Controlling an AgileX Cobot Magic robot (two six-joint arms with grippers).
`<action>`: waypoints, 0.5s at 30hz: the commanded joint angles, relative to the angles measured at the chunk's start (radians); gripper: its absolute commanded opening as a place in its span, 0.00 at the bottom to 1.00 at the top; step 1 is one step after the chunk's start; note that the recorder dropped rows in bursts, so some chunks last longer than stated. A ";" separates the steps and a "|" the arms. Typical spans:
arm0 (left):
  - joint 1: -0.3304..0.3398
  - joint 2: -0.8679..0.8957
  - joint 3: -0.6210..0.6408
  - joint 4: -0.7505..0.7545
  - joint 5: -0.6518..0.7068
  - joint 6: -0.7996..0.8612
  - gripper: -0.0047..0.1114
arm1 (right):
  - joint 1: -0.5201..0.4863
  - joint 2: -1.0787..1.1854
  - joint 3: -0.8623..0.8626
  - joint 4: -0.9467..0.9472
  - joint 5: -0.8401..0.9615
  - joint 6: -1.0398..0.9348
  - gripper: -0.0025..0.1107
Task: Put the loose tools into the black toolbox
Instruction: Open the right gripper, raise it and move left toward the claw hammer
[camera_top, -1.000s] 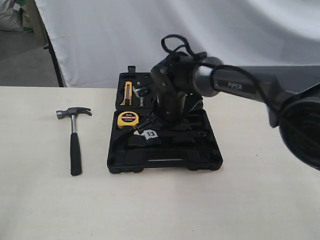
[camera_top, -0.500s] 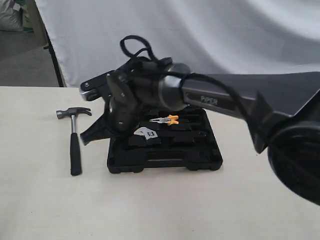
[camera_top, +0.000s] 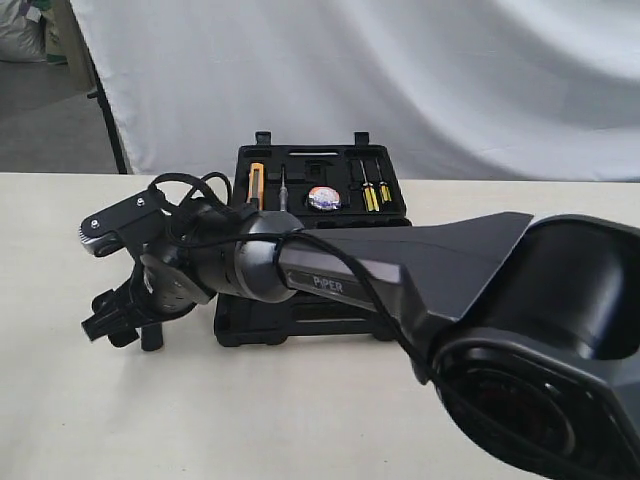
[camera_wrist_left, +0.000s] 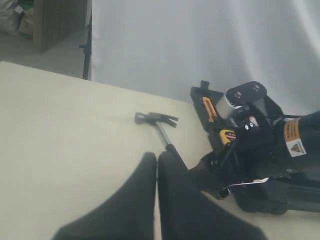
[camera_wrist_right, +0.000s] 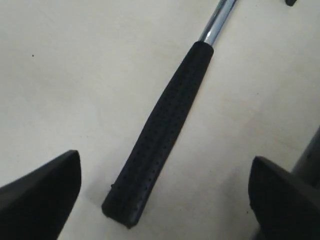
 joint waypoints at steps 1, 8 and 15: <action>0.025 -0.003 -0.003 0.004 -0.007 -0.005 0.05 | -0.012 0.044 -0.039 0.019 -0.038 0.008 0.77; 0.025 -0.003 -0.003 0.004 -0.007 -0.005 0.05 | -0.012 0.127 -0.130 0.021 -0.047 -0.003 0.60; 0.025 -0.003 -0.003 0.004 -0.007 -0.005 0.05 | -0.010 0.189 -0.199 0.021 0.057 -0.041 0.34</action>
